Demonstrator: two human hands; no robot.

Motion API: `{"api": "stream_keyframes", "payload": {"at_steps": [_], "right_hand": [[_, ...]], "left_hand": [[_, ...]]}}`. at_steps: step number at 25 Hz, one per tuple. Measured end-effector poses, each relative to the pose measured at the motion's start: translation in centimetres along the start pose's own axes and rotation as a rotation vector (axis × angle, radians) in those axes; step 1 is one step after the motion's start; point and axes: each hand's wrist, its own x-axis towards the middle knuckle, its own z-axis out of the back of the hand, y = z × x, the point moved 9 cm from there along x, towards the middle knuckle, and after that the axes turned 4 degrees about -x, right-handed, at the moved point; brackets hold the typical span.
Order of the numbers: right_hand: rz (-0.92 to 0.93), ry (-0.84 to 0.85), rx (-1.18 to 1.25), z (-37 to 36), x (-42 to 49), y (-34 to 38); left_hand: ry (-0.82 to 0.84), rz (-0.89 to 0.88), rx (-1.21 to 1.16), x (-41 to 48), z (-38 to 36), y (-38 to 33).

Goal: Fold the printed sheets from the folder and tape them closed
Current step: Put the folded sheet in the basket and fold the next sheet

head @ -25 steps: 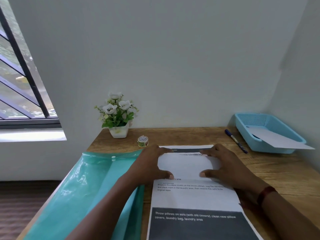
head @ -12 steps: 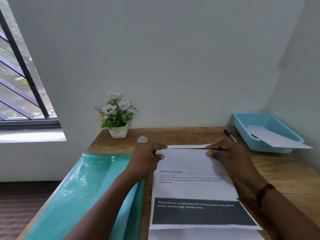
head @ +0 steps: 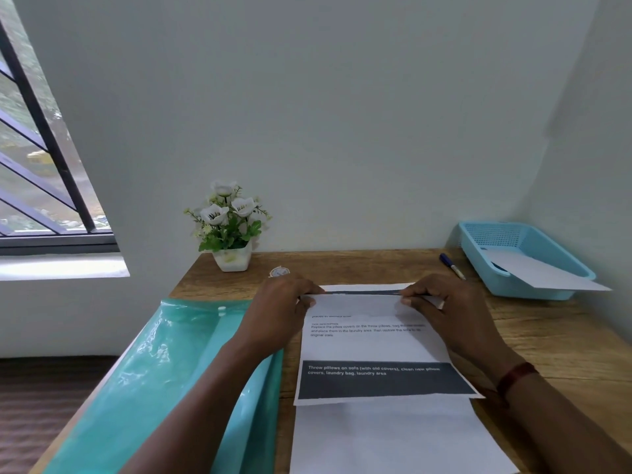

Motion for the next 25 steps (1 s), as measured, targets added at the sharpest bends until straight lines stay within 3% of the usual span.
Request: {"api": "stream_keyframes", "payload": {"at_steps": [10, 14, 19, 25], "right_hand": [[-0.129, 0.457, -0.170, -3.3, -1.3, -1.3], [-0.153, 0.602, -0.239, -4.8, -2.1, -1.6], [-0.149, 0.736, -0.272, -6.8, -3.6, -2.1], [-0.066, 0.895, -0.473, -8.8, -5.1, -1.0]], "left_hand": [[0.357, 0.007, 0.169, -1.3, -4.4, -0.7], [0.439, 0.053, 0.181, -2.1, -6.0, -0.9], [0.535, 0.035, 0.363, -3.2, -7.8, -1.0], [0.603, 0.063, 0.279, -3.9, -9.8, -1.6]]}}
